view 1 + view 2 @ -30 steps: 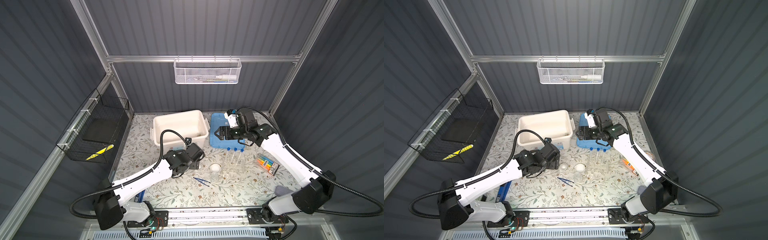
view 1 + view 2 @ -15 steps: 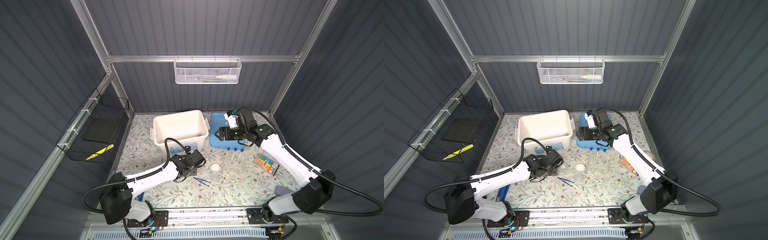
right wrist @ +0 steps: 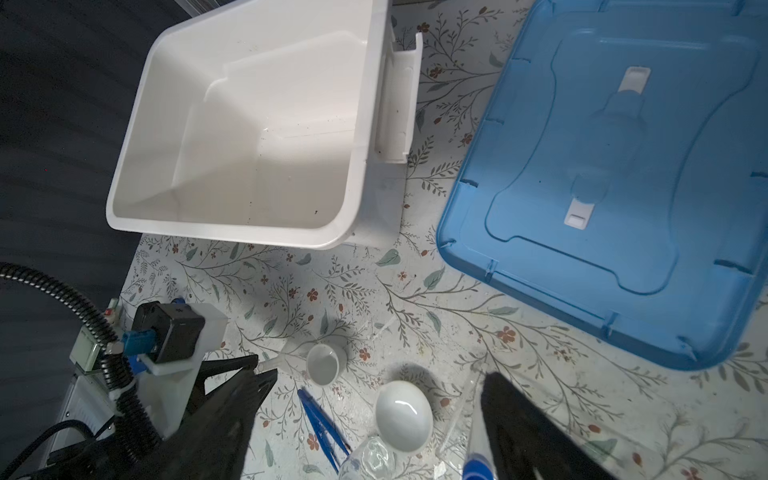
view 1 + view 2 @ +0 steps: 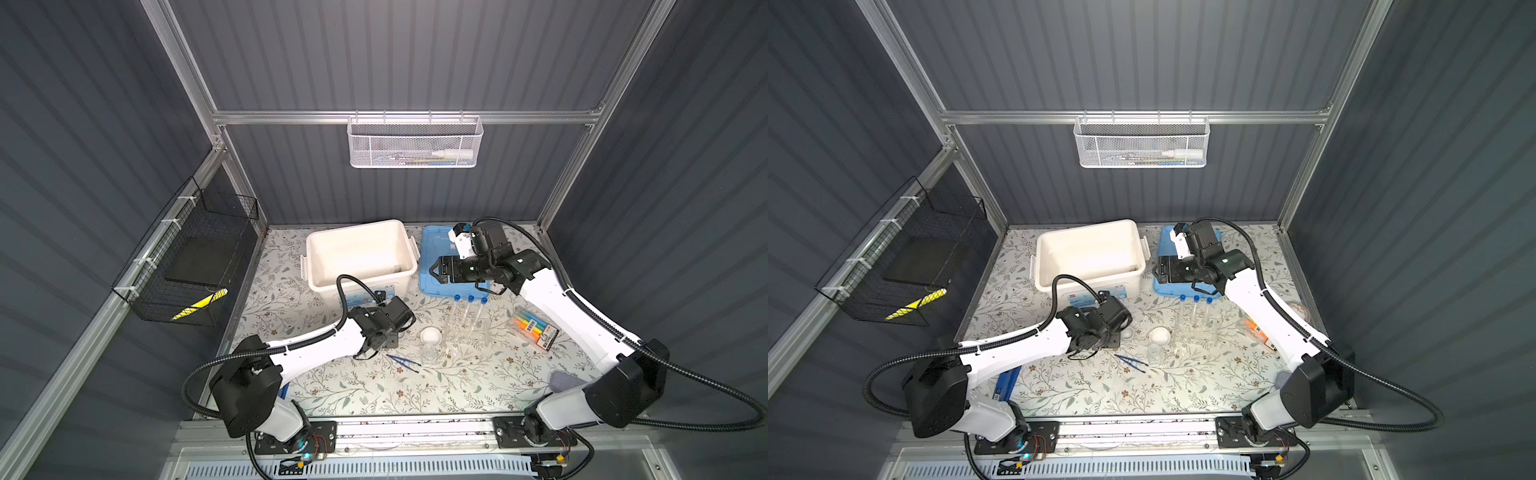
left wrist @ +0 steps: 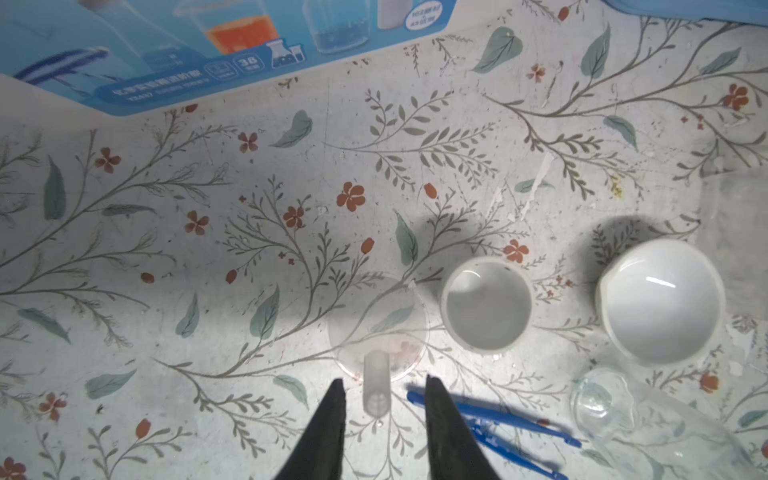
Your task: Organize the chemistry lab equipment
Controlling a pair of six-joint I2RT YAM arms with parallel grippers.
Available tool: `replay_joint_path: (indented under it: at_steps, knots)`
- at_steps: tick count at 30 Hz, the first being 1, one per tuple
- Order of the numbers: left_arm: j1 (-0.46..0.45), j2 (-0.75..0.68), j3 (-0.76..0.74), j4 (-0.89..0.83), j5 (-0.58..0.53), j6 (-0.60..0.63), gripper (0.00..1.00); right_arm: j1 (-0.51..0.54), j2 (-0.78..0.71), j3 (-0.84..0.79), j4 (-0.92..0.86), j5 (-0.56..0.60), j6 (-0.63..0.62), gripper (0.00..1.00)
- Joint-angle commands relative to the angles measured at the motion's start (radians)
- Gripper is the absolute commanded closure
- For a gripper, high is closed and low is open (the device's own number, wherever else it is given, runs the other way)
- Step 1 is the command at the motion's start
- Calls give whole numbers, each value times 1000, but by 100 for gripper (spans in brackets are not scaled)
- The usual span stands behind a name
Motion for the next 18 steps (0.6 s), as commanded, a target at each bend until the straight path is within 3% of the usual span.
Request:
replay_joint_path:
  at_steps: [1, 18]
  knots:
    - [22, 26, 22, 10, 33, 30, 68, -1, 6, -3, -8, 6, 4, 13]
    - [30, 53, 36, -8, 60, 65, 84, -1, 21, 6, -8, 12, 12, 13]
